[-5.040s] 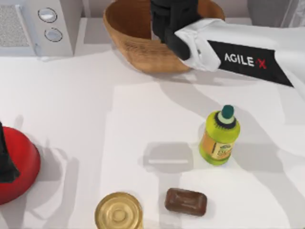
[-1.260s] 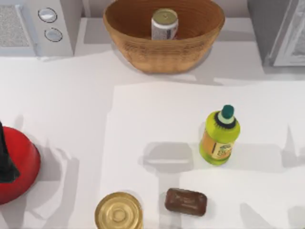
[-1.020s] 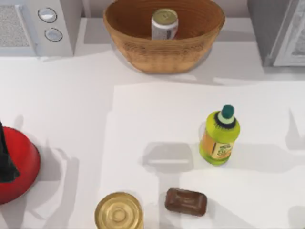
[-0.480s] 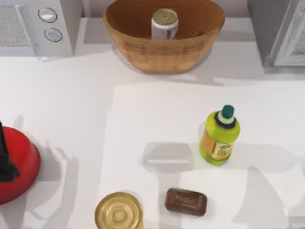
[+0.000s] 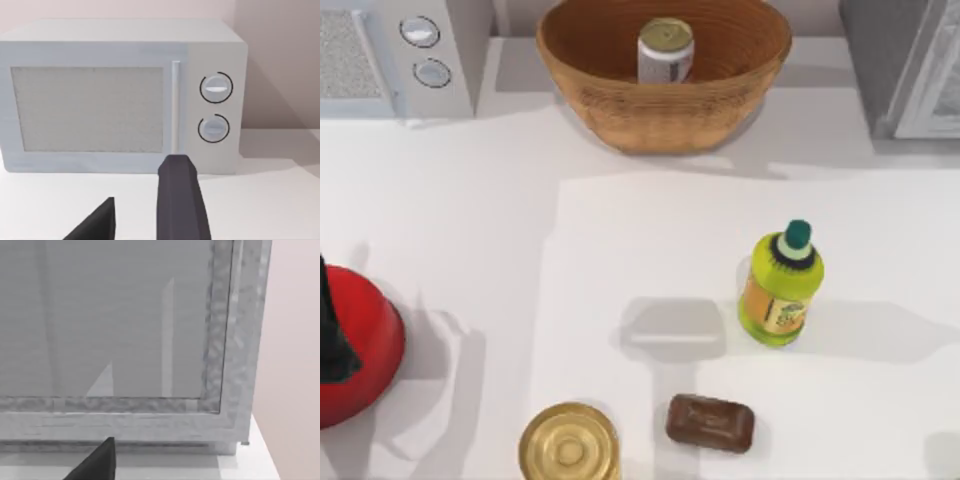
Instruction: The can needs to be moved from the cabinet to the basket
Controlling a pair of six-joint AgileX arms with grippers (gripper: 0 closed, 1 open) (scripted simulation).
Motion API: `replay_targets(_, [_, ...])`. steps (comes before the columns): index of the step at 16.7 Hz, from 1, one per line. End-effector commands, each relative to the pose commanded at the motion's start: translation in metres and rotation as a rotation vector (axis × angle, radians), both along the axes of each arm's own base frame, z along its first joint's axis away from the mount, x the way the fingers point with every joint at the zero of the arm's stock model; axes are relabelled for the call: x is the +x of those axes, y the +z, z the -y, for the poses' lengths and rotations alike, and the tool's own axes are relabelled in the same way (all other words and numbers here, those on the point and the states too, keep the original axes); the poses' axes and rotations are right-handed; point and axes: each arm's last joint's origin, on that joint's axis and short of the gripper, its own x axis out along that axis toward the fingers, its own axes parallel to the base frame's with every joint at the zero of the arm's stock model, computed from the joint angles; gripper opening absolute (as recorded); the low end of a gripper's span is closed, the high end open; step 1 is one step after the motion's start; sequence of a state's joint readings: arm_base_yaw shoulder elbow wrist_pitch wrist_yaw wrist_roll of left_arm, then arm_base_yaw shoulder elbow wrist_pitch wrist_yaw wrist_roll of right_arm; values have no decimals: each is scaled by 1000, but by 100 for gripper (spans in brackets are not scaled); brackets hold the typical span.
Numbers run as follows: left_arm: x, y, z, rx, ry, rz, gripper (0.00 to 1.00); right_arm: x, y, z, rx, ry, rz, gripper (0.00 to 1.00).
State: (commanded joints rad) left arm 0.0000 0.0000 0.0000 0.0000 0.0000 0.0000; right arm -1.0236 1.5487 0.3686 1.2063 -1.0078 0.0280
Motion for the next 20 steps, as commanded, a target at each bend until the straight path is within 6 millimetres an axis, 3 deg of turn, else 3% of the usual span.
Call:
replay_targets(7, [0,0,0,0,0,0,100,2,2,1,-5,2,3,100])
replay_targets(11, [0,0,0,0,0,0,100,13,33,22,-70,-10,38,100])
replay_targets(14, [0,0,0,0,0,0,100,23,81,47,-156,-25,82,100])
replay_targets(17, [0,0,0,0,0,0,100,30,153,65,-269,-40,141,100])
replay_targets(20, [0,0,0,0,0,0,100,28,225,67,-350,-52,181,100])
